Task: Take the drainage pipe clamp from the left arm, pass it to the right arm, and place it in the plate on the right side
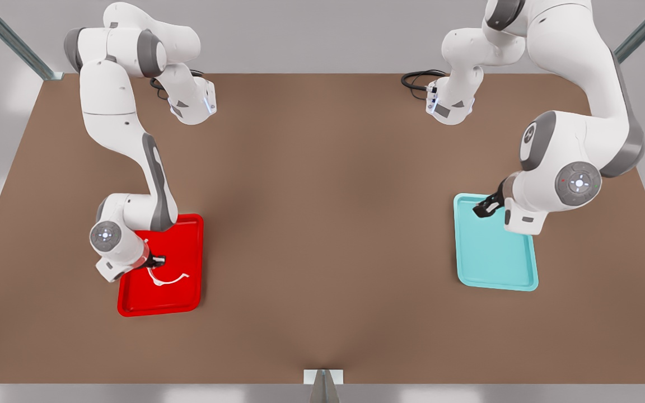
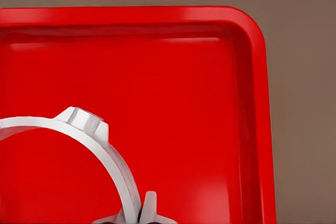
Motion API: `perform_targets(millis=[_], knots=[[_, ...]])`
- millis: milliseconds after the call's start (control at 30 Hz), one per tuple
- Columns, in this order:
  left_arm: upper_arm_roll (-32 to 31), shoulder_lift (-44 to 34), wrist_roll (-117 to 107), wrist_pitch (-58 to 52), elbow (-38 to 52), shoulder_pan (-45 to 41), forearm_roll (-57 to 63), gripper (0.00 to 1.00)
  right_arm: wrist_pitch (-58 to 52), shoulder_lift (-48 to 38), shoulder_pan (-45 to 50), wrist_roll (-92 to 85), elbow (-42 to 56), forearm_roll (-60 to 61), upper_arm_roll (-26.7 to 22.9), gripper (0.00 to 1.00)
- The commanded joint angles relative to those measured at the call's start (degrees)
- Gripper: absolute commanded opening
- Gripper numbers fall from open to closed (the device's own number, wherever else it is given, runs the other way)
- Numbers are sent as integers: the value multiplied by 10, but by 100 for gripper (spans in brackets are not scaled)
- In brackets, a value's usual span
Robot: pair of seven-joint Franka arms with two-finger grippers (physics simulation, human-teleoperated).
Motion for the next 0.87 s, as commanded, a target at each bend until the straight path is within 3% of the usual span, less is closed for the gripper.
perform_targets(millis=[0,33,67,300,367,433,533,567,600,667,733,833], knots=[[-2,-1,394,0,0,-1,1,100,36,-1,0,-137,-10,-6,0,21],[-2,-1,394,0,0,1,0,100,38,-1,0,-136,-10,-5,0,21],[-2,-1,394,0,0,2,0,100,38,-1,0,-132,-10,-4,0,100],[-3,-1,394,1,0,1,1,100,37,-2,1,-132,-10,-4,0,100],[-4,-4,394,-3,0,-1,-4,100,-7,-22,1,-132,2,-2,2,100],[-4,-3,395,-8,0,3,-11,100,-222,-71,7,-124,61,2,3,100],[-4,-2,395,-8,0,-1,-9,100,-637,-67,12,-81,325,-17,-2,100],[-4,-2,395,-8,0,2,-11,100,-673,-73,7,-81,376,-17,-5,100],[-4,-3,395,-15,0,-1,-10,100,-689,-74,7,-81,413,-29,-14,100],[-4,-3,395,-18,-1,20,-33,100,-681,-146,-38,-76,378,-26,4,100],[-4,-2,393,-25,0,15,-32,100,-588,-235,-122,-9,237,-24,104,100],[-4,2,395,-22,-1,15,-29,100,-579,-249,-122,11,213,-23,106,100]])
